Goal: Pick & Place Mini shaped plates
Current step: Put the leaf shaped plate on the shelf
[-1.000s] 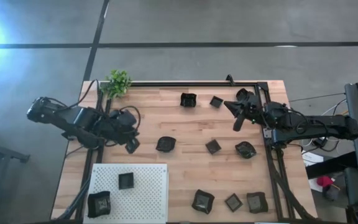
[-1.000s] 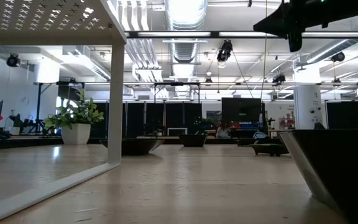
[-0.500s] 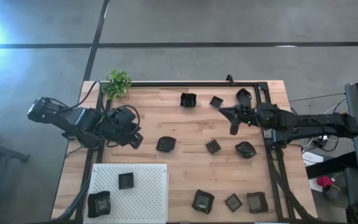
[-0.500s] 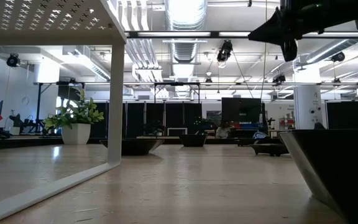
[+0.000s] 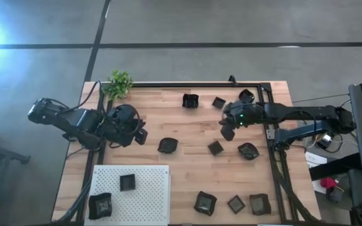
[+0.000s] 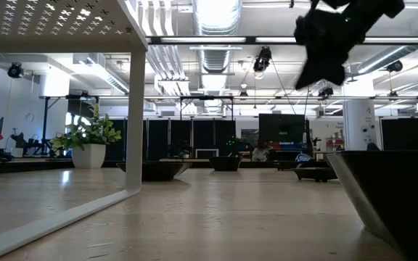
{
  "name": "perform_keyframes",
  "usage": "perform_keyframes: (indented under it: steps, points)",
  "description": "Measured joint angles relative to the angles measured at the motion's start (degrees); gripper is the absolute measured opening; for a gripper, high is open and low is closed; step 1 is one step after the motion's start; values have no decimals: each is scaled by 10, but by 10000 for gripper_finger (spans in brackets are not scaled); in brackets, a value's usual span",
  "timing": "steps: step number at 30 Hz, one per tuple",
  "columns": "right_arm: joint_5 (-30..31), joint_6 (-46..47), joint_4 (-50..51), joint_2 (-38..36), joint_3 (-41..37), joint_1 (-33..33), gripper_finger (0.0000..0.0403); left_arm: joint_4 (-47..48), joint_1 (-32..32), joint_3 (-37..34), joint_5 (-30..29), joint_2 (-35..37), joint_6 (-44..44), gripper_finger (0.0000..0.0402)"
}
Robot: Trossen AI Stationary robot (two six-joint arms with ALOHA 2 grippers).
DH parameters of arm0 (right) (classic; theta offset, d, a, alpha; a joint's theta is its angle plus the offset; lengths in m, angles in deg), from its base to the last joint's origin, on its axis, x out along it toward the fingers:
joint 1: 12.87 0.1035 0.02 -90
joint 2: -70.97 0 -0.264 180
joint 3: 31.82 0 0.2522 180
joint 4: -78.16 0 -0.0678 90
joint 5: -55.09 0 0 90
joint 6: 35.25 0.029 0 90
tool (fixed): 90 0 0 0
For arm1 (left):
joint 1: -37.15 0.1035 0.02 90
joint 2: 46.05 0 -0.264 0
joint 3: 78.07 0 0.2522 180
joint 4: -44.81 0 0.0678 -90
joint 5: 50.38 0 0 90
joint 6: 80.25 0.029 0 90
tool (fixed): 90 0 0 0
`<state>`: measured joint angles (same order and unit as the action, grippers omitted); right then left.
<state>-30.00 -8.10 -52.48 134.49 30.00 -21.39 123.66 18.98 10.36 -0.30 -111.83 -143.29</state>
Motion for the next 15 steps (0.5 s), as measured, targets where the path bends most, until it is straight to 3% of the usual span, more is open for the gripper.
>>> perform_keyframes:
  steps: [6, 15]
  points:
    - [-2, 90, 199, 49, 55, 0, 8, -2, 0, 0, -11, 0, 4, 71]
    - [-61, 222, 237, 59, 34, 0, 8, -2, 0, 0, -17, 0, 59, 71]
